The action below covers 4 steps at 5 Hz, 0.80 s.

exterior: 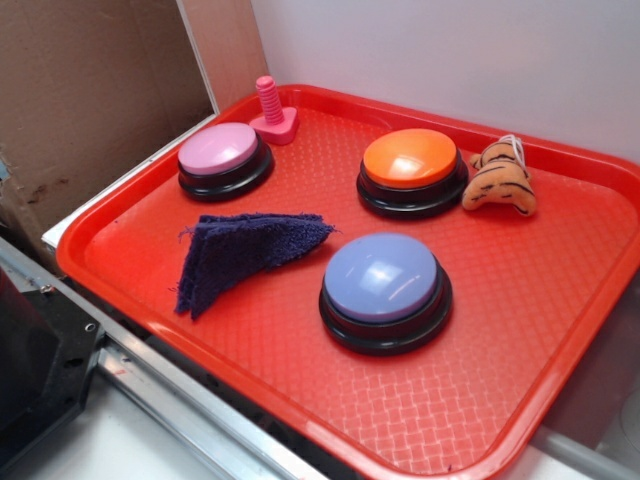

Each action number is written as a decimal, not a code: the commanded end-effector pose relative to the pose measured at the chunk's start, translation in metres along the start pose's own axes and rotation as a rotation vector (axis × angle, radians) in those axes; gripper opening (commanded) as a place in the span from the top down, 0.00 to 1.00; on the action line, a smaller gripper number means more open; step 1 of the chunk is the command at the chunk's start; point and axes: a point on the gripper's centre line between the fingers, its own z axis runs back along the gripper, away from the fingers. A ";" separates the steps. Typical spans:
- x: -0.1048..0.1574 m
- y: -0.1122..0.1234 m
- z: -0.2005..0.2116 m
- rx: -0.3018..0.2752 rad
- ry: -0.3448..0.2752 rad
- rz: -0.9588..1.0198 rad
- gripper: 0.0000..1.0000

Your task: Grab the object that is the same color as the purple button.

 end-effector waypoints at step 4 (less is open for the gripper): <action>0.013 -0.042 -0.025 -0.053 0.043 -0.220 0.00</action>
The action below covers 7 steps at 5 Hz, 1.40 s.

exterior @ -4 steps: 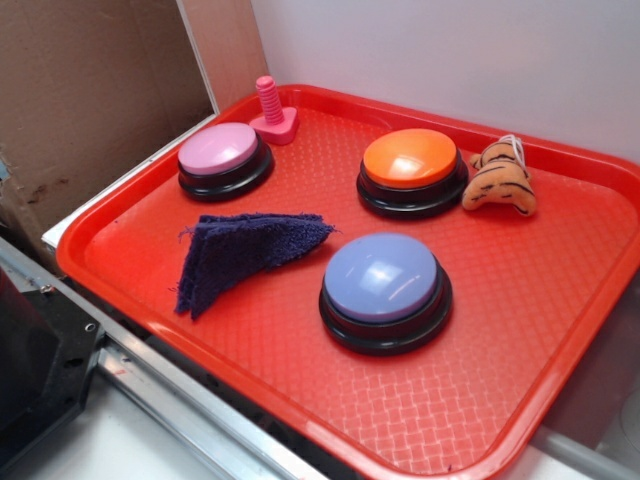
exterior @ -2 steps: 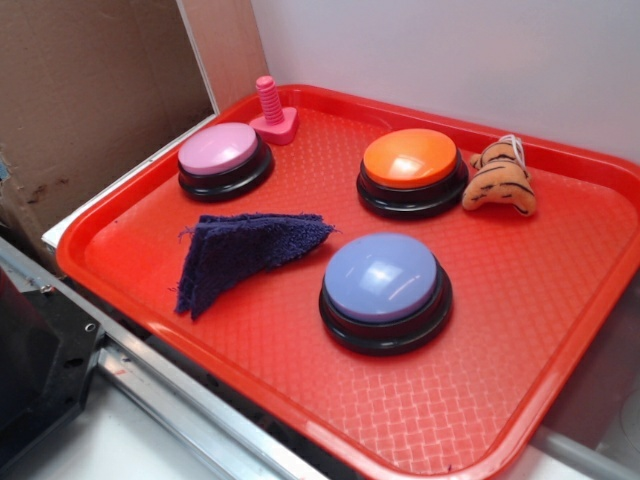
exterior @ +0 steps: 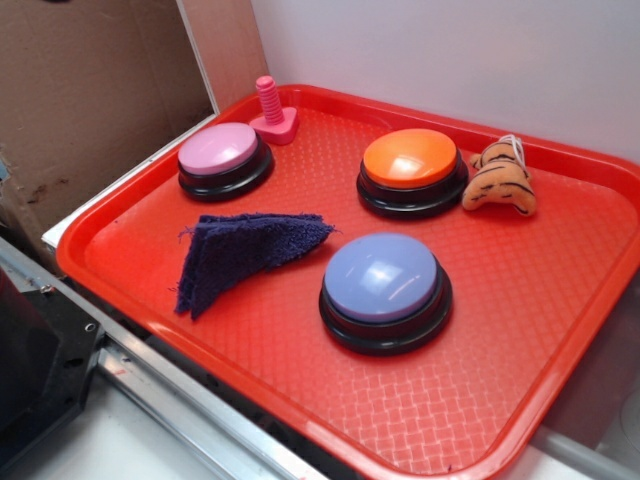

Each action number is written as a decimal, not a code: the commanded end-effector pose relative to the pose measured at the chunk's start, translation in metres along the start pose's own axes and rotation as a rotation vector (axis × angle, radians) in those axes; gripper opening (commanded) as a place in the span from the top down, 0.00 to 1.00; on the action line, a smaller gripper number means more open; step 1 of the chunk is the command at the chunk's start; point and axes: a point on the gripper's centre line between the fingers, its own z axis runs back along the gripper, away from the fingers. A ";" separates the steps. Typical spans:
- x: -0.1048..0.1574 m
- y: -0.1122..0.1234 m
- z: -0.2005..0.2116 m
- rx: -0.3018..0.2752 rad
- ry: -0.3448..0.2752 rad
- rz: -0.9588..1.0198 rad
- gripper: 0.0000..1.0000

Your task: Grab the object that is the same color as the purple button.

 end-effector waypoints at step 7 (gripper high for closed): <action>0.038 -0.003 -0.182 -0.203 0.354 -0.301 0.00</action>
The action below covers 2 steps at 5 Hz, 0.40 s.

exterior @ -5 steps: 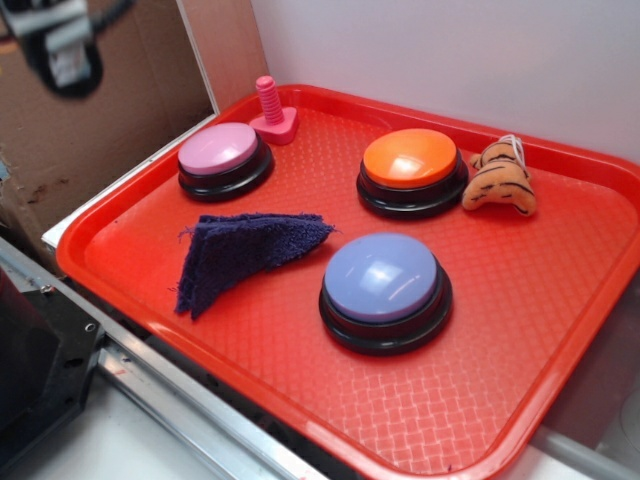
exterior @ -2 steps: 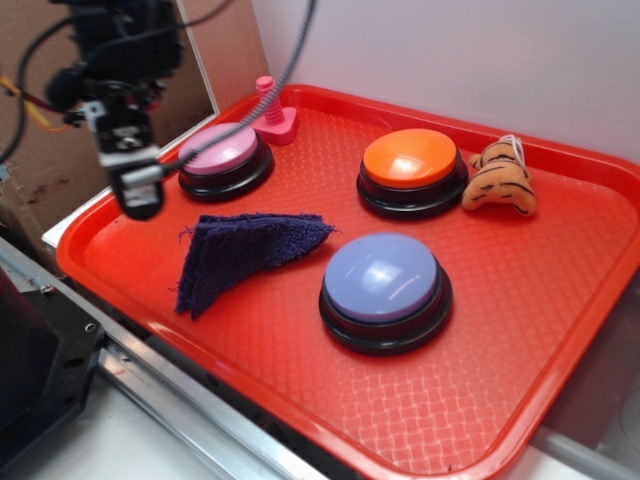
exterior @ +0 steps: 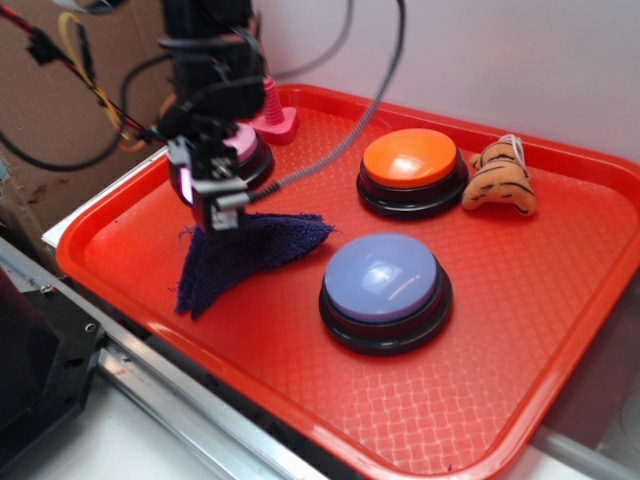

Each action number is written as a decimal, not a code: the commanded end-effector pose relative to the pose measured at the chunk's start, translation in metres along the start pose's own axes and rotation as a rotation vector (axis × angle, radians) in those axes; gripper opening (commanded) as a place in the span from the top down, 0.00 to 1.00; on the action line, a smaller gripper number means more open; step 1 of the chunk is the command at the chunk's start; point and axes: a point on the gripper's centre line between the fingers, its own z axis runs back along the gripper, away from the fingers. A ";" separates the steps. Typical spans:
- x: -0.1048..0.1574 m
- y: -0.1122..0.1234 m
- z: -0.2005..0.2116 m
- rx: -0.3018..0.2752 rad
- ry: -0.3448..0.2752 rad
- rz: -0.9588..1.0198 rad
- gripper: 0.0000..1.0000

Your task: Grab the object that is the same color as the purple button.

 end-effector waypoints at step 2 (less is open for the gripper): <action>-0.006 -0.011 -0.002 0.058 0.058 0.019 1.00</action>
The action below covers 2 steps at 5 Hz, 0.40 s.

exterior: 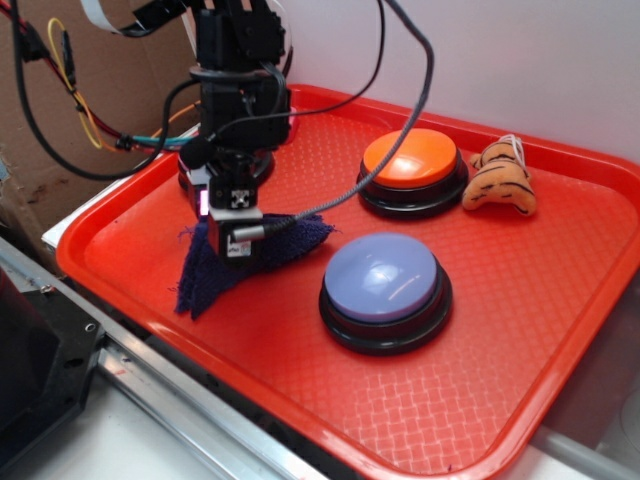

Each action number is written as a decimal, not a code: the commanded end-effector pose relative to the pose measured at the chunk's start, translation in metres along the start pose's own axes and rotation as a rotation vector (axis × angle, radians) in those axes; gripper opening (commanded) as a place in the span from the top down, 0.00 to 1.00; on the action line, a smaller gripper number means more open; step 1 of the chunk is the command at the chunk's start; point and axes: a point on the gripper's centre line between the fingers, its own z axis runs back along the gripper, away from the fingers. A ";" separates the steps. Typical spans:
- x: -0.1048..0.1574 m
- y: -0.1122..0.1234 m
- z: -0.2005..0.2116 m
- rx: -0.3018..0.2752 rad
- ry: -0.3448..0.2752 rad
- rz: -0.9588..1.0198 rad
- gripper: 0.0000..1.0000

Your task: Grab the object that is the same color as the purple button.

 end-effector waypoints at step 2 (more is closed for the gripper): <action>-0.003 -0.007 0.001 0.041 0.033 0.031 1.00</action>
